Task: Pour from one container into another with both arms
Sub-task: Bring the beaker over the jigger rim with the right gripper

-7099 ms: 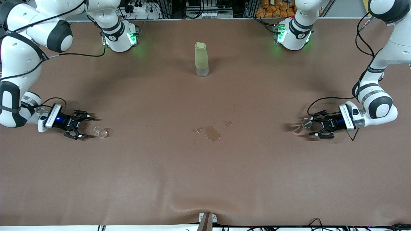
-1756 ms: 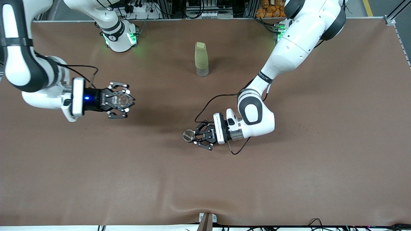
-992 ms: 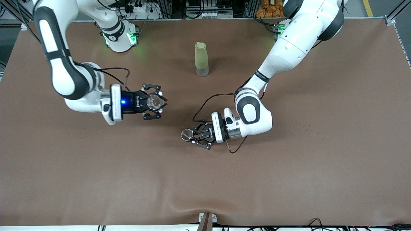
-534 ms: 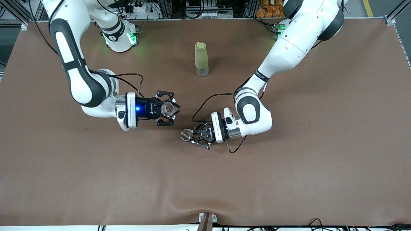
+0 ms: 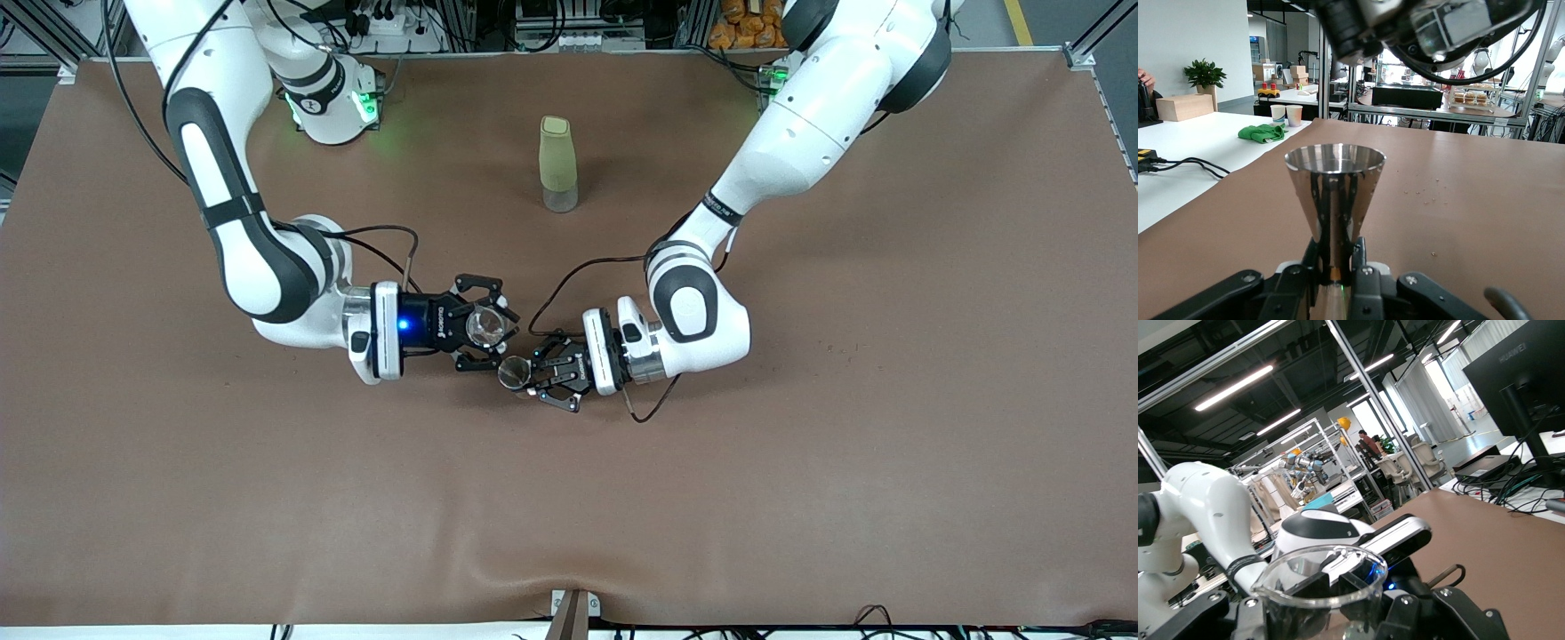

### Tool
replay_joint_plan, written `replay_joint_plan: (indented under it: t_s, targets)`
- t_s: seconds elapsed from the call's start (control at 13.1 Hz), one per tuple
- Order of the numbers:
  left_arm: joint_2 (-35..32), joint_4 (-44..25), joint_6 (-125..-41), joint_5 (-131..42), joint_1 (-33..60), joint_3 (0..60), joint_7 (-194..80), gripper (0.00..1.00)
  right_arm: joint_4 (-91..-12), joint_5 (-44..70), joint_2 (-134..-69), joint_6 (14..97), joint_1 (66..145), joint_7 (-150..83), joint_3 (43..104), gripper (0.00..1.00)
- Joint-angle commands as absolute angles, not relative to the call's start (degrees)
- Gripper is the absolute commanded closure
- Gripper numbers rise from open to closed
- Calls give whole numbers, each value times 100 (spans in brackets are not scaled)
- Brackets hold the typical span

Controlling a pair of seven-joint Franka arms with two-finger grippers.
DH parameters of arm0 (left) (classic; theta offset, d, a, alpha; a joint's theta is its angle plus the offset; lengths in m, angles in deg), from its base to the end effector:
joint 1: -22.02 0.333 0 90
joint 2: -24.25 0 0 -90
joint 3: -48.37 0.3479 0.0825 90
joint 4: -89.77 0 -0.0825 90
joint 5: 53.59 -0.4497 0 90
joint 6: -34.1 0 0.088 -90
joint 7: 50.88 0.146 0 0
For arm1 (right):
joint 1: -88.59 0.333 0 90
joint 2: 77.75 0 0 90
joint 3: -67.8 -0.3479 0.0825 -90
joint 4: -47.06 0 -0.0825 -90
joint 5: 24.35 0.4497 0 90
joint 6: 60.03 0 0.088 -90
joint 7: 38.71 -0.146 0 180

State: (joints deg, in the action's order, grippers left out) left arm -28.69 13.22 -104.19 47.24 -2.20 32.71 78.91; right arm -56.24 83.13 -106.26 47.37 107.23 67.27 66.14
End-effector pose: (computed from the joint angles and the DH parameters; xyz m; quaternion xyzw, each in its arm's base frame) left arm 0.6806 -0.5348 0.1788 0.6079 -0.4887 0.4630 0.4210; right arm 0.6639 0.3582 0.3029 -0.6141 -0.3308 -0.3868 0.6032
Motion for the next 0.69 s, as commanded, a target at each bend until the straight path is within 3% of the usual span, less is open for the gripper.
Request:
replay_joint_plan:
  t_s: [0.0,0.61]
  targets:
    - [-2840,1348,-10495,4960,-267,3272,8147,100,-5340,8586,-10833,4834,10811,6615,6482,100]
    - [-2884,1339,-10460,5214,-259,3272,8297,100,-5384,8569,-10877,4729,10811,6134,6411,100]
